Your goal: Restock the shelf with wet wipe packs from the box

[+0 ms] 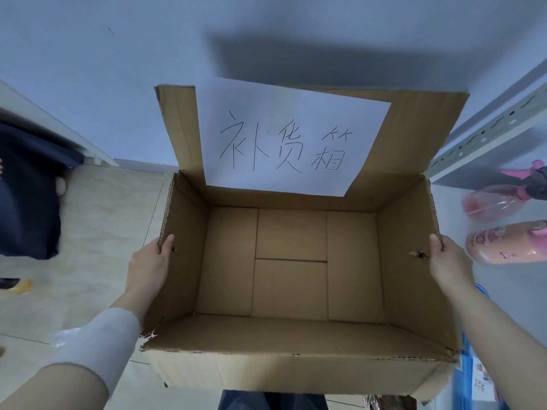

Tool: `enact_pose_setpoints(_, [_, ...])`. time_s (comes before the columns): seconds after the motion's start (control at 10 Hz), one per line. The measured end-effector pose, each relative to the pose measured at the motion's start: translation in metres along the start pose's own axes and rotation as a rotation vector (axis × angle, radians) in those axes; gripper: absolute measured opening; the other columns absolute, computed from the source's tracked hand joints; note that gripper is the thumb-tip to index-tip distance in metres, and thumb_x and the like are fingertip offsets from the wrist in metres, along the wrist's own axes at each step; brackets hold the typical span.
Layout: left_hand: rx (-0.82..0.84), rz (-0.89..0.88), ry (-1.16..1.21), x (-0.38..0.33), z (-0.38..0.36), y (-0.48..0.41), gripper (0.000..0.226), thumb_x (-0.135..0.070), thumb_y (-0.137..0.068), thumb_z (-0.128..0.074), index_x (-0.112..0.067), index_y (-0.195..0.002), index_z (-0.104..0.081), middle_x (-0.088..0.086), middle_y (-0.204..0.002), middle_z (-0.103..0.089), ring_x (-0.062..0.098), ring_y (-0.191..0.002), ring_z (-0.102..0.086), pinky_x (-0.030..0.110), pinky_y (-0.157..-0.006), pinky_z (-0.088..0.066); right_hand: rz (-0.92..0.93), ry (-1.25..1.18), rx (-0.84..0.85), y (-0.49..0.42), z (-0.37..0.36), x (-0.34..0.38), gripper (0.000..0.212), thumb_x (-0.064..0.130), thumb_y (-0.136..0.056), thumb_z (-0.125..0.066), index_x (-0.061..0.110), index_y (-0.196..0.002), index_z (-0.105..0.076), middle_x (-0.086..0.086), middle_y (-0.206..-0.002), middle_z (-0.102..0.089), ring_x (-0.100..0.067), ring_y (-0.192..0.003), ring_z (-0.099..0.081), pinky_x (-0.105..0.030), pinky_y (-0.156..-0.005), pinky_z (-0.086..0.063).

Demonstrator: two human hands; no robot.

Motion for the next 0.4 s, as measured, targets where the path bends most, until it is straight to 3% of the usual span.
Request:
enact_pose_setpoints(0.2, [0.049,0.037,0.020,0.004,-0.005,-0.001,0.038,-0.035,-0.099,-0.037,-0.001,-0.100,-0.056,0.028,-0.103,-0.062,0.043,-0.101,-0.055,0.041,-0.080,-0.040,-0.012,0.015,0.042,-0.004,-0.004,-0.002,0.044,0.028,-0.102,-0.029,-0.003,-0.129,-0.046,-0.029,-0.126,-0.053,-0.043,-0.117,-0.049,-0.043,-0.092,-0.039])
enact_pose_setpoints(0.3, [0.067,0.074,0.045,0.001,-0.002,0.006,0.050,-0.036,-0.097,-0.042,-0.002,-0.133,-0.039,0.025,-0.131,-0.051,0.042,-0.122,-0.046,0.045,-0.098,-0.038,-0.013,0.080,0.035,0.005,0.000,0.001,0.055,0.034,-0.100,-0.034,0.004,-0.146,-0.025,-0.024,-0.144,-0.039,-0.041,-0.131,-0.039,-0.045,-0.104,-0.035])
enact_pose_setpoints(0.4, [-0.067,-0.048,-0.089,-0.036,0.019,0.015,0.061,-0.037,-0.095,-0.046,0.000,-0.141,-0.029,0.025,-0.137,-0.042,0.040,-0.128,-0.037,0.050,-0.105,-0.033,0.127,0.179,-0.101,0.019,0.013,0.026,0.064,0.037,-0.097,-0.039,0.002,-0.146,-0.019,-0.024,-0.149,-0.029,-0.040,-0.137,-0.028,-0.051,-0.109,-0.029])
Point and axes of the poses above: each hand's wrist, its own y-axis away from the middle knuckle, its own z-axis out of the back of the hand, x = y × z, the point moved 9 cm from there along -y, towards the middle knuckle
